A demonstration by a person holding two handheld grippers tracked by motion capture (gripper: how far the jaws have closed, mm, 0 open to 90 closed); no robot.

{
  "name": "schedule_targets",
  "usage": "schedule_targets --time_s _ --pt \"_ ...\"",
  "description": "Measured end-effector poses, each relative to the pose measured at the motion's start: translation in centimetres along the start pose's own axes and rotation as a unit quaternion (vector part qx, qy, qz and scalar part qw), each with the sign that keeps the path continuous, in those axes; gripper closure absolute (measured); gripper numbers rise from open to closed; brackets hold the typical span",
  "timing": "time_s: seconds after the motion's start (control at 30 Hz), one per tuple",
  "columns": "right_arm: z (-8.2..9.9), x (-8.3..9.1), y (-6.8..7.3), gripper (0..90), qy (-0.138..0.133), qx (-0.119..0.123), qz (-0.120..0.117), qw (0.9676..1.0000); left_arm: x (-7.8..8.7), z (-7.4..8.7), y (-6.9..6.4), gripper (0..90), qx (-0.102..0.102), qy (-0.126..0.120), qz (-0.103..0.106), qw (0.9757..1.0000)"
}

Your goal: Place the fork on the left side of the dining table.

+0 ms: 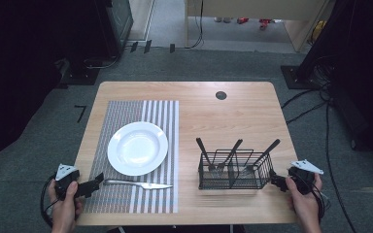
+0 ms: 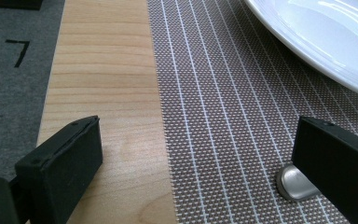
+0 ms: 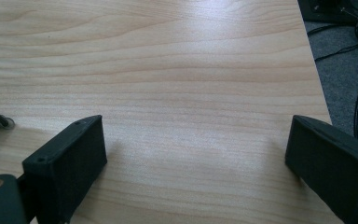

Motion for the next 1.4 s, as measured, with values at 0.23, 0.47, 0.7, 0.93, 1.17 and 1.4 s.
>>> schedule_targets --time_s 0.23,0.47,0.7,0.93,1.17,1.4 --pt "0.0 0.0 0.0 4.4 0.0 0.001 0.0 1.0 0.9 -0.9 -0.5 2.2 0.001 -0.025 0.002 0.9997" --pt "0.0 0.0 0.0 4.3 0.0 0.001 0.0 1.0 1.8 -2.3 -1.9 2.2 -0.003 -0.054 0.014 0.9984" --pt "0.0 0.0 0.0 4.3 0.0 0.001 -0.001 1.0 1.7 -3.8 -4.4 2.2 -0.017 -0.064 0.044 0.9969" --pt "0.0 0.0 0.0 4.1 0.001 0.001 -0.001 1.0 1.6 -5.3 -7.0 2.3 -0.03 -0.08 0.056 0.9948" --pt "0.0 0.0 0.0 4.1 0.001 0.001 -0.001 1.0 1.0 -6.5 -9.6 2.3 -0.044 -0.079 0.074 0.9931" --pt "0.0 0.0 0.0 4.1 0.001 0.001 -0.001 1.0 0.2 -7.3 -11.5 2.3 -0.055 -0.074 0.088 0.9919"
Point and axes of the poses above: each handheld gripper's, and its own axes: x roughly backward along the jaws, z roughly out of its underside, y roughly to its left, the point moved 8 cm from there along -x, roughly forward along the jaws, and after that the axes turned 12 degrees about z, right-handed, at the moved point
